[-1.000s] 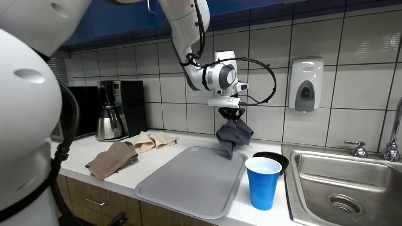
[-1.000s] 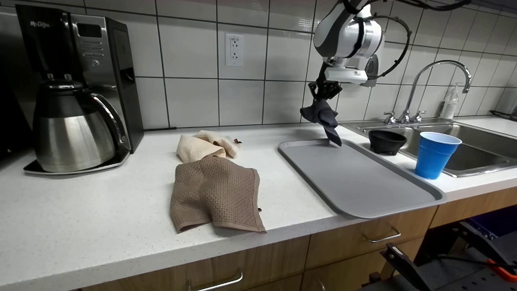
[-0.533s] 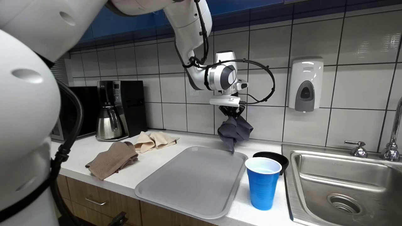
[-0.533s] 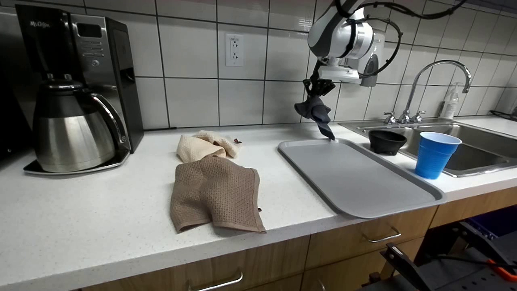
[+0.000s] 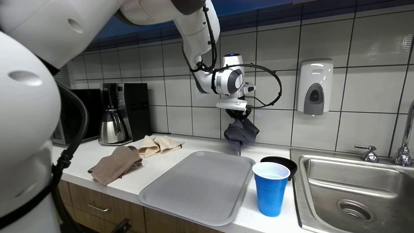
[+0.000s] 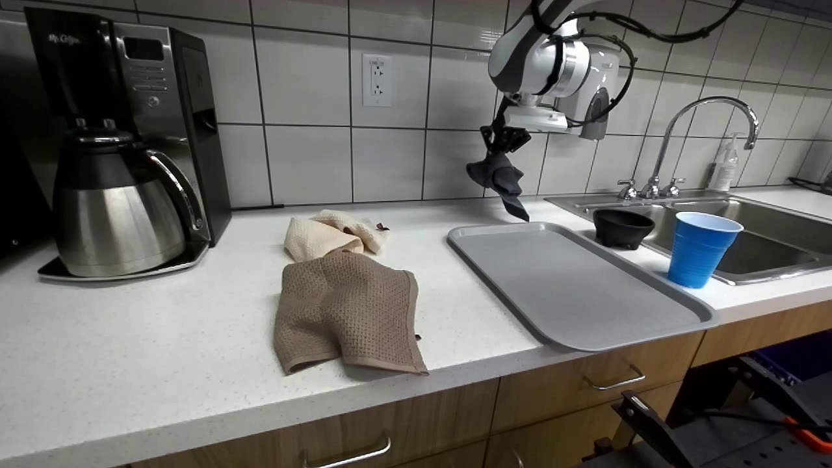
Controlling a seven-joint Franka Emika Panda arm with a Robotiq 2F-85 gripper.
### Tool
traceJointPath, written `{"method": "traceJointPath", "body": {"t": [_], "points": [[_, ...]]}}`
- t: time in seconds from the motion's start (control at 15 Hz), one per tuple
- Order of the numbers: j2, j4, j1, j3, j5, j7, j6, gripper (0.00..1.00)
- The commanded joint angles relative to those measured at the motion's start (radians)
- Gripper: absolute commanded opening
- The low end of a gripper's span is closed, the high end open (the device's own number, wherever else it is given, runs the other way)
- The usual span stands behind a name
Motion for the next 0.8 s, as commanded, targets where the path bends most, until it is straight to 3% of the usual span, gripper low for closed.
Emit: {"method": "traceJointPath", "body": {"t": [0.0, 0.73], "points": [[0.036, 0.055, -0.031, 0.032, 0.025, -0.048, -0.038, 0.03], [0.083, 0.061, -0.028, 0.03, 0.012, -0.053, -0.054, 0.03]]}}
